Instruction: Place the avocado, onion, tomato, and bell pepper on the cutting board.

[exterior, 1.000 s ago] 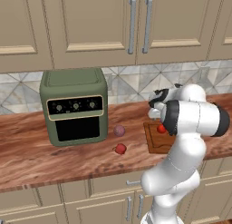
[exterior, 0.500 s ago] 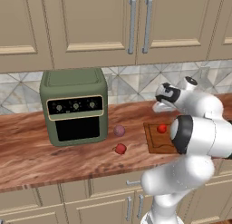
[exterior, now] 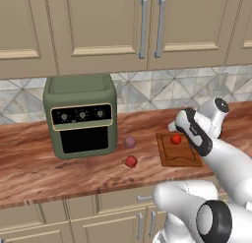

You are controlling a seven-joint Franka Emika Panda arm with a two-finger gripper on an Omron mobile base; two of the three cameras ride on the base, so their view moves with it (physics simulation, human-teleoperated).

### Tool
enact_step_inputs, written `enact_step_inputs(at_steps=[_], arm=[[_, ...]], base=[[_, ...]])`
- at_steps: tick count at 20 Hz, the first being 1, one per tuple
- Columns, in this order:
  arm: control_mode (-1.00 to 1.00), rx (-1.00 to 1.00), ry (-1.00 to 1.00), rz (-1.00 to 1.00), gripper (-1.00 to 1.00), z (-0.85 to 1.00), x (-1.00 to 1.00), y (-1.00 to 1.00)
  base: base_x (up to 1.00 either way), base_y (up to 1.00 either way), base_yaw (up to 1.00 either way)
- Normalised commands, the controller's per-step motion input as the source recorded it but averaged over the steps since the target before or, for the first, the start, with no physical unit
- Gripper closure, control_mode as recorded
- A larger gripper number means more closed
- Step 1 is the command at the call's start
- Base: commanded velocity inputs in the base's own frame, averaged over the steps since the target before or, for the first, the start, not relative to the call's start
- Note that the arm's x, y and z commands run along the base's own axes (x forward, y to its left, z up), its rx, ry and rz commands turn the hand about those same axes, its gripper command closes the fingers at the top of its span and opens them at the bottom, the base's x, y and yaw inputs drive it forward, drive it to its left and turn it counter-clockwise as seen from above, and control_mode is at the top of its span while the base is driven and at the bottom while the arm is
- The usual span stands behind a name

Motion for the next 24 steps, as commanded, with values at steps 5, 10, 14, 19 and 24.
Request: enact_step_inputs(at_steps=[5,10,14,19,24], arm=[[-1.00,0.00,-0.01,0.00,-1.00,0.46,-0.54,0.50],[-1.00,0.00,0.10,0.00,-1.00,0.10,-0.34,0.39],[-1.00,0.00,0.28,0.01,-1.00,0.00,-0.09,0.33],[-1.00,0.02,0.36,0.10,-1.00,0.00,-0.10,0.10],[-1.00,0.00,0.13,0.10,-1.00,0.00,-0.07,0.26]], base=[[0.00,0.00,0.00],[0.00,0.00,0.00],[0.00,0.00,0.00],[0.00,0.00,0.00],[0.00,0.00,0.00]])
